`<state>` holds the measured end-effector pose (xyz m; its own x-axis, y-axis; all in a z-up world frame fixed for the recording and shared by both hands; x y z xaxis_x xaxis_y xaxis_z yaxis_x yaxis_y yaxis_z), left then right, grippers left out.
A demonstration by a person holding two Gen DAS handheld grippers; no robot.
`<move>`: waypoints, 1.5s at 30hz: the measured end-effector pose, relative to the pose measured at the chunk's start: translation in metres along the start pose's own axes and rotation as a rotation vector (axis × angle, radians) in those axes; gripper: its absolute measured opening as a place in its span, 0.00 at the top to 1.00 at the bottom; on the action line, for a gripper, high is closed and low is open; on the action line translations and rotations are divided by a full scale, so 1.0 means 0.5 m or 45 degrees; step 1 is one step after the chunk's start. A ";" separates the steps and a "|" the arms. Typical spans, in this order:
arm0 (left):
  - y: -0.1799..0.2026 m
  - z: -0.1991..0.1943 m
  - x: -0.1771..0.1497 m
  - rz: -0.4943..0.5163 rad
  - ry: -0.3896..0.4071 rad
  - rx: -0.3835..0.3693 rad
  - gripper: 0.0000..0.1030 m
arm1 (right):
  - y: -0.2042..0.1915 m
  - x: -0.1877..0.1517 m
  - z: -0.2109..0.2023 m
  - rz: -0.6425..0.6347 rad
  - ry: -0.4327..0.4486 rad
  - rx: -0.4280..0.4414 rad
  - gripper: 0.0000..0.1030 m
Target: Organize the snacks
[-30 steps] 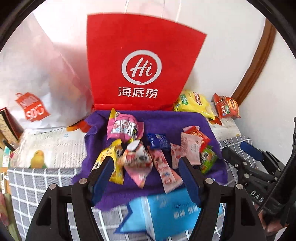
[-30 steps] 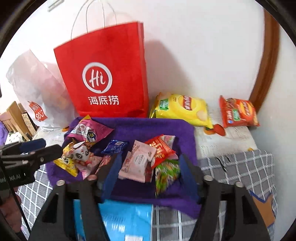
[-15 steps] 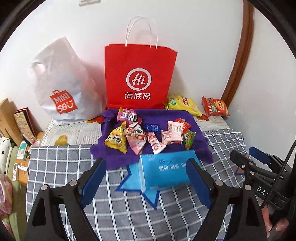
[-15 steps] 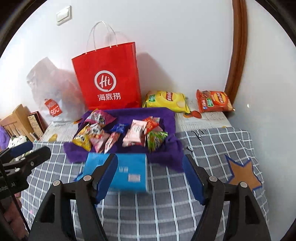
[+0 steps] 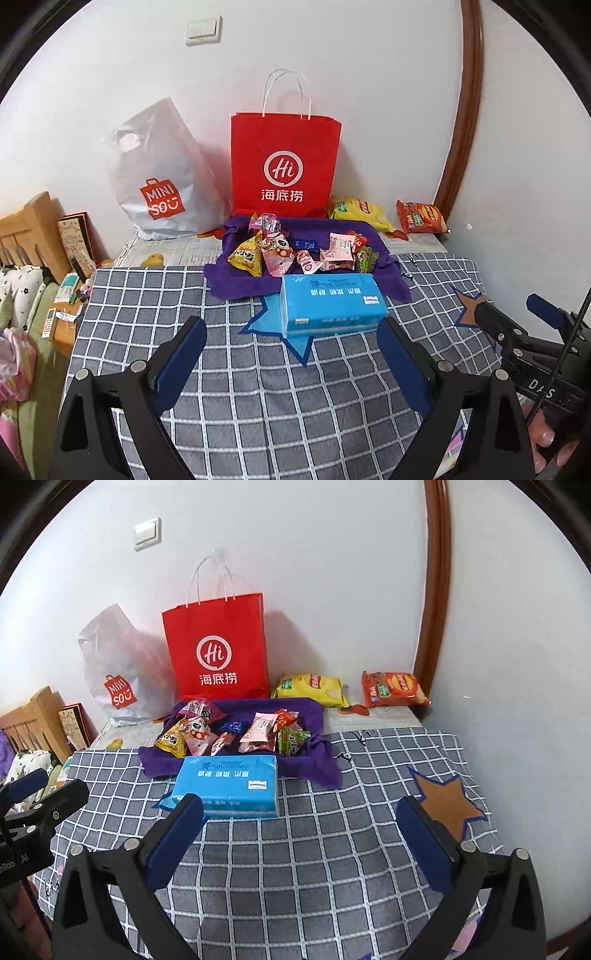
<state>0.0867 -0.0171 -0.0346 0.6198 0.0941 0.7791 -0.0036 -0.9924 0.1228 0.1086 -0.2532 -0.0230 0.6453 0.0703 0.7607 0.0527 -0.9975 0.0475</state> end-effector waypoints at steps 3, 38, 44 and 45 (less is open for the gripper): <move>0.005 -0.028 -0.011 0.008 0.025 0.005 0.09 | 0.008 -0.016 -0.023 0.025 0.003 0.024 0.00; 0.013 -0.070 -0.018 0.013 0.073 0.019 0.09 | 0.016 -0.040 -0.090 0.013 0.049 0.021 0.00; 0.014 -0.073 -0.019 0.009 0.079 0.021 0.09 | 0.018 -0.039 -0.091 0.014 0.052 0.024 0.00; 0.013 -0.072 -0.019 0.010 0.078 0.021 0.09 | 0.017 -0.039 -0.091 0.014 0.052 0.025 0.00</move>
<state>0.0525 -0.0218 -0.0189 0.5704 0.0908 0.8164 0.0050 -0.9942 0.1071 0.0618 -0.2636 -0.0080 0.6146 0.0586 0.7867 0.0611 -0.9978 0.0265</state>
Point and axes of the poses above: each gripper's, at about its wrist camera, not at the fingertips, and z roughly the way its jaws point, y to its right, x to its top, the point moved 5 cm from there along z, roughly the way its jaws point, and after that the axes turned 4 degrees about -z, right-handed, at the moved point
